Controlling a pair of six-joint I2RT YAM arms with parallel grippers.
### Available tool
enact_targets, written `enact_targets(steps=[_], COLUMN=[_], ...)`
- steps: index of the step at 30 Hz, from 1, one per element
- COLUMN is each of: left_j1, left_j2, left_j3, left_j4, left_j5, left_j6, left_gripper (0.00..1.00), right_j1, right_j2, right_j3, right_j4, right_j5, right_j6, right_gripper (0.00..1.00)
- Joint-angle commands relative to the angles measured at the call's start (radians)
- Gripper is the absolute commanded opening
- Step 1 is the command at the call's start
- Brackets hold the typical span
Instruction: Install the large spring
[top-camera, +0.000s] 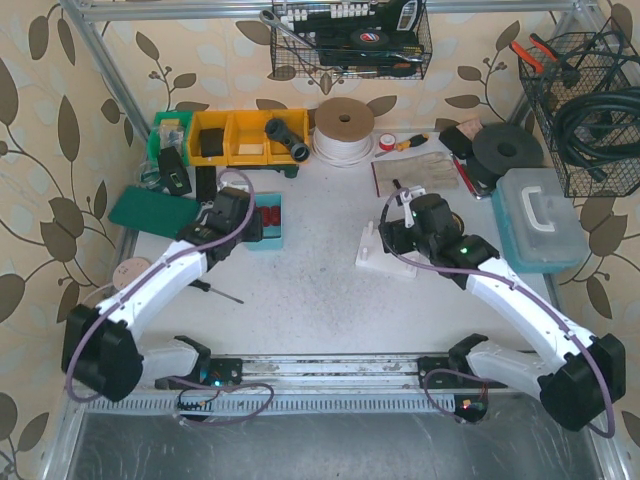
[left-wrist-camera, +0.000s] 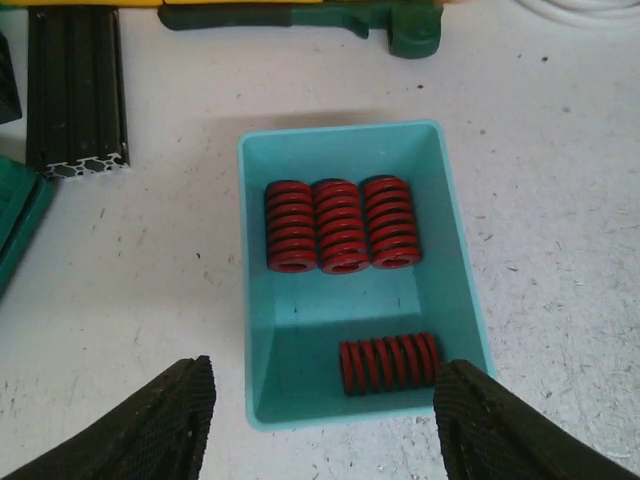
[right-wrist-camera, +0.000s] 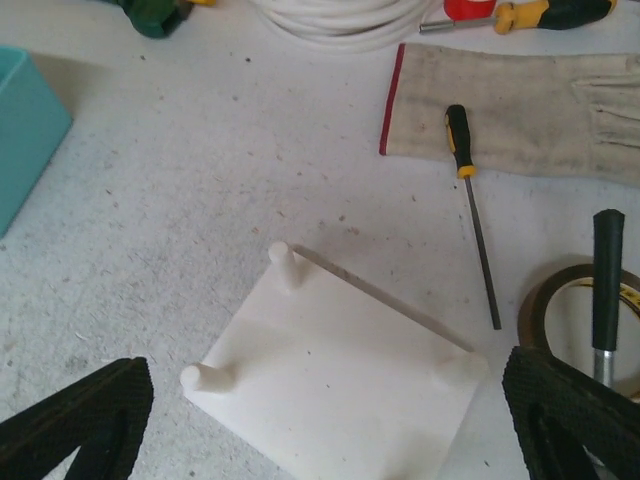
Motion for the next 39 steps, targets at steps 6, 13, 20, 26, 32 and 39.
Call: enact_targets(steps=[6,13,20,26,32,39], left_j1=[0.025,0.072,0.091,0.092,0.092,0.092], left_j2=[0.225,0.431,0.576,0.642,0.692,0.734], left_j3=[0.196,0.315,0.429,0.490,0.515,0.522], left_j4=[-0.101,-0.134,-0.183,-0.214,-0.236,-0.224], left_j5=[0.028,0.110,0.041,-0.002,-0.029,-0.054], left_j6=[0.051,0.051,0.049,0.051,0.056,0.046], left_gripper=[0.53,0.44,0.39,0.34,0.33,0.29], right_j1=[0.008,0.009,0.013,0.015,0.017,0.023], right_j2=[-0.054,-0.055,-0.062,-0.059,-0.078,-0.090], right_j3=[-0.083,-0.091,-0.103,-0.101,-0.109,-0.109], right_j4=[0.170,0.181,0.194,0.192,0.197,0.193], right_j5=[-0.015,-0.044,-0.054,-0.050,-0.051,-0.049], right_j6=[0.071,0.076,0.075,0.073,0.062,0.059], right_gripper=[0.94,0.93,0.93,0.93,0.93,0.93])
